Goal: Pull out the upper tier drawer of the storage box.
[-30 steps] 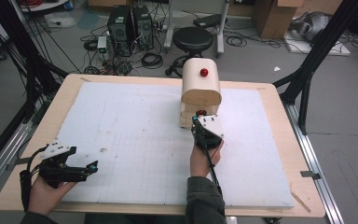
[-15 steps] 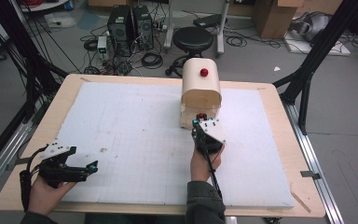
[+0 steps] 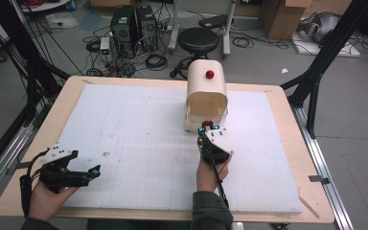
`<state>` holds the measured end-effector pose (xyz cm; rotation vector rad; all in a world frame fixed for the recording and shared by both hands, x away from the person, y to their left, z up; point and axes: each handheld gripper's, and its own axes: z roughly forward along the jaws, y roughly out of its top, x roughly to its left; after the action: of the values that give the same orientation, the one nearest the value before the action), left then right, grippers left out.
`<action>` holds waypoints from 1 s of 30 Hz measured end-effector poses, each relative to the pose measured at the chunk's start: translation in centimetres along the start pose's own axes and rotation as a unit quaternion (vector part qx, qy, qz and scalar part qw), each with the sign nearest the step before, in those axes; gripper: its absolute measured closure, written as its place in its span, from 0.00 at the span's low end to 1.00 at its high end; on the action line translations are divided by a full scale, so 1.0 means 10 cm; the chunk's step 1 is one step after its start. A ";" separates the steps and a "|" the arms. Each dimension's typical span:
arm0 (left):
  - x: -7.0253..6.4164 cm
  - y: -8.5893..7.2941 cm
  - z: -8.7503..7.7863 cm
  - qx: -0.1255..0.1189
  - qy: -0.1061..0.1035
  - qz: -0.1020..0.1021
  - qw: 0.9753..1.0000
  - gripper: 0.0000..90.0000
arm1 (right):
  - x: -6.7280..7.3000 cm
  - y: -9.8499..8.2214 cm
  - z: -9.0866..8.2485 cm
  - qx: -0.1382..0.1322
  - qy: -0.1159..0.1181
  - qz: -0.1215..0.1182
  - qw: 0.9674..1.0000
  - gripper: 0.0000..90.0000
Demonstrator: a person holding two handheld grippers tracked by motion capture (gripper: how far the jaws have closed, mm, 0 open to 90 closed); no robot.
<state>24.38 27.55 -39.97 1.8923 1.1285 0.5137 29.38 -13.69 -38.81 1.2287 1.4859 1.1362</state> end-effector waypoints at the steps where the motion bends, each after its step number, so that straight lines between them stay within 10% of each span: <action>1: 0.00 0.00 0.00 0.000 0.000 0.000 1.000 0.02 | 0.00 0.00 0.00 0.000 0.000 0.000 1.000 0.81; 30: 0.00 0.00 0.00 -0.001 0.000 0.000 1.000 0.02 | 0.01 -0.06 -0.19 -0.008 0.008 0.000 1.000 0.81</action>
<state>24.37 27.52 -39.95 1.8919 1.1271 0.5149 27.44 -13.82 -39.02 1.2112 1.4874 1.1584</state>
